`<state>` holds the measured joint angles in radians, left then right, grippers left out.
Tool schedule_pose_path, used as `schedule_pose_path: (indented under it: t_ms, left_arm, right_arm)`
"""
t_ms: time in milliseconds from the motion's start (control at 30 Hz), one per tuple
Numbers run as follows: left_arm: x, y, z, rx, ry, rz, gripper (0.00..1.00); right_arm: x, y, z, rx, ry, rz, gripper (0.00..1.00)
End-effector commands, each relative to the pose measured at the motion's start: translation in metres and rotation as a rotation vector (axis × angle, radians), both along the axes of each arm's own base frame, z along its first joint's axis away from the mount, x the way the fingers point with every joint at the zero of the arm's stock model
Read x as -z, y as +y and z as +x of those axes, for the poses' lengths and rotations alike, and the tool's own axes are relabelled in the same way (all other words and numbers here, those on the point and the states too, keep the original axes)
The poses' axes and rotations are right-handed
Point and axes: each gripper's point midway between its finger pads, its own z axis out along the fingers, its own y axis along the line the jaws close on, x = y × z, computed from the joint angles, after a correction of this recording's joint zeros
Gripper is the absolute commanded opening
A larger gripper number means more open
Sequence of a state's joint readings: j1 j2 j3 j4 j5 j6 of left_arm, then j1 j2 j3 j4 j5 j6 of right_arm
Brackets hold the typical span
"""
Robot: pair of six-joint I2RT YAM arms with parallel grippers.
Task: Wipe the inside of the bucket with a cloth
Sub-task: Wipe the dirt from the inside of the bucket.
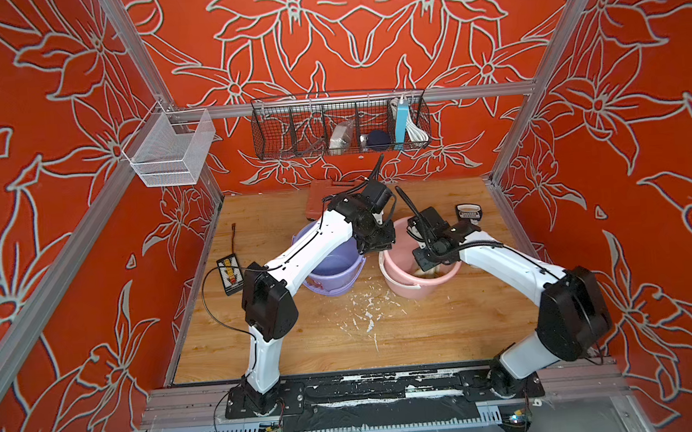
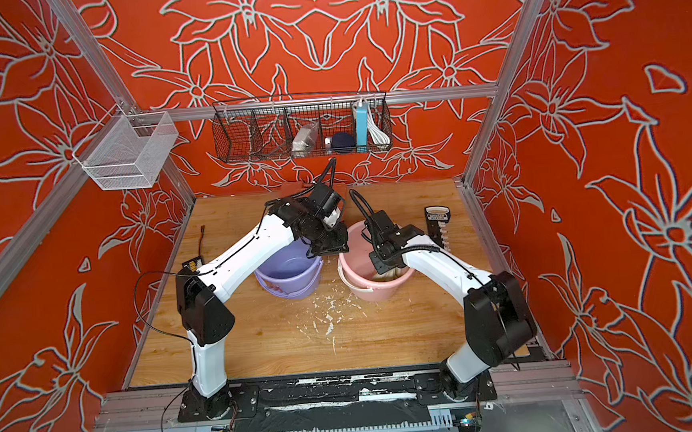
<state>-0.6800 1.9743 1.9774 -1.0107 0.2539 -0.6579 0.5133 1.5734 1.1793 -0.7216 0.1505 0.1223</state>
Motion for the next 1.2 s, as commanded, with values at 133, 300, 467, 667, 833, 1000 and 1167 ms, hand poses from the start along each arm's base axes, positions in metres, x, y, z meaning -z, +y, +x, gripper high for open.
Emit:
schedule_pose_path:
  t_ms: [133,300,467,667,833,1000,1167]
  left_arm:
    - [-0.004,-0.006,-0.006,0.022,0.008,-0.059,0.0]
    - [0.004,-0.009,-0.008,0.021,0.032,-0.075,0.0]
    - [0.009,-0.009,-0.009,0.016,0.042,-0.078,0.0]
    - [0.013,-0.009,-0.011,0.015,0.049,-0.082,0.0]
    - [0.018,-0.008,-0.012,0.018,0.054,-0.075,0.0]
    - [0.018,-0.007,-0.01,0.013,0.043,-0.066,0.0]
    - [0.018,-0.007,-0.008,0.008,0.04,-0.059,0.0]
  right_arm:
    - [0.005,-0.002,0.022,0.078,0.014,-0.082,0.0]
    - [0.017,-0.022,0.029,0.146,-0.002,-0.195,0.0]
    - [0.048,-0.023,0.025,0.179,0.058,-0.217,0.0]
    - [0.088,-0.005,0.019,0.202,0.161,-0.142,0.0]
    - [0.104,0.036,0.017,0.185,0.238,0.076,0.0]
    - [0.092,0.092,0.008,0.052,0.325,0.36,0.0]
    - [0.056,0.125,-0.001,-0.08,0.332,0.566,0.0]
